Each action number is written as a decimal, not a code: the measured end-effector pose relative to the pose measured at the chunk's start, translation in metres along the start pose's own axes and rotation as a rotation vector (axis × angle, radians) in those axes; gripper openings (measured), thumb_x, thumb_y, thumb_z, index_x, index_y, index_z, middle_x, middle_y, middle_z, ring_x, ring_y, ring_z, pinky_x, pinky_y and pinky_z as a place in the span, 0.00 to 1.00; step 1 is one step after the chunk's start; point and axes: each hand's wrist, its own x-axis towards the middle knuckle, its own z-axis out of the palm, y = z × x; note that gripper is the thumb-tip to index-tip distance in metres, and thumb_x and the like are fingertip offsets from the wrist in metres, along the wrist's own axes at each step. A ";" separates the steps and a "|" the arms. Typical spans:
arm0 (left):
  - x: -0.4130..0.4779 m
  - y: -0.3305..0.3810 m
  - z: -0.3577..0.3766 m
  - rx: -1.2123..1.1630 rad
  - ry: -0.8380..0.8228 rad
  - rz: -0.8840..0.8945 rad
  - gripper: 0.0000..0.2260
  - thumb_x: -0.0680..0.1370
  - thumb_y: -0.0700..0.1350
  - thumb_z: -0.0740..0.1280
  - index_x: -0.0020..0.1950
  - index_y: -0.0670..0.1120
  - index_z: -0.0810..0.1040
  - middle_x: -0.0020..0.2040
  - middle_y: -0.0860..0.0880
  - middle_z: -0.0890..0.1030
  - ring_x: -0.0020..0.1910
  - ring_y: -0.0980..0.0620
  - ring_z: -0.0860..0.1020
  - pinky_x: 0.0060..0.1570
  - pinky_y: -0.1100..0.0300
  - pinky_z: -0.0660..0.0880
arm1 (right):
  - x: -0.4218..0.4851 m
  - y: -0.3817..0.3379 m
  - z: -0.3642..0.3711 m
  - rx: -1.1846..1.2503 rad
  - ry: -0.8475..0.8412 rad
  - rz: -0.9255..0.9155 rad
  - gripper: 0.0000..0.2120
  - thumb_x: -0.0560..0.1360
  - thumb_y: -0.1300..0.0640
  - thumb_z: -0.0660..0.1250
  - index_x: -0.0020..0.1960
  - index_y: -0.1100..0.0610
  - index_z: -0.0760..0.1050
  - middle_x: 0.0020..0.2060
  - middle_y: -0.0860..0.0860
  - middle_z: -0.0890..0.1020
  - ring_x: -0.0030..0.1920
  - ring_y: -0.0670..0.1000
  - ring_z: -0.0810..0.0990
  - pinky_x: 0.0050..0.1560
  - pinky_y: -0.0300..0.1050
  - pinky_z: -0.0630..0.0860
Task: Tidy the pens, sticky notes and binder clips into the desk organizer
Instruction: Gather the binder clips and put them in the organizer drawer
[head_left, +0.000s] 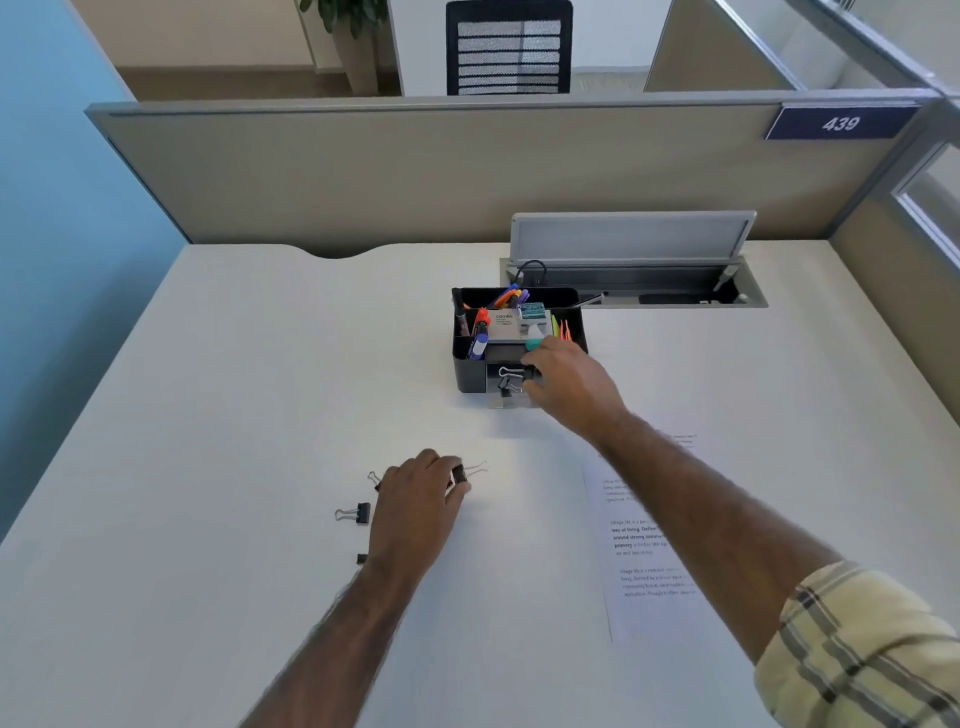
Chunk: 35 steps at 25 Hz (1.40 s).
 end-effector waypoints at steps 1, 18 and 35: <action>0.009 0.005 -0.003 -0.015 0.006 0.007 0.09 0.80 0.52 0.67 0.57 0.52 0.80 0.48 0.54 0.78 0.47 0.50 0.78 0.54 0.54 0.70 | 0.003 0.004 -0.002 -0.025 -0.038 -0.002 0.14 0.78 0.56 0.68 0.63 0.57 0.79 0.57 0.53 0.80 0.59 0.53 0.77 0.54 0.47 0.78; 0.120 0.074 -0.018 0.005 0.035 0.141 0.15 0.81 0.48 0.66 0.66 0.46 0.77 0.57 0.47 0.81 0.52 0.45 0.80 0.49 0.50 0.78 | -0.061 0.020 0.001 0.123 0.221 0.094 0.05 0.78 0.60 0.69 0.53 0.57 0.82 0.49 0.50 0.81 0.44 0.48 0.78 0.39 0.38 0.73; -0.019 -0.099 -0.016 -0.034 -0.091 -0.393 0.15 0.82 0.42 0.59 0.67 0.51 0.77 0.62 0.50 0.74 0.60 0.47 0.75 0.48 0.51 0.77 | -0.060 -0.097 0.102 -0.047 -0.482 -0.127 0.19 0.78 0.65 0.59 0.67 0.54 0.72 0.58 0.54 0.71 0.57 0.57 0.73 0.50 0.53 0.76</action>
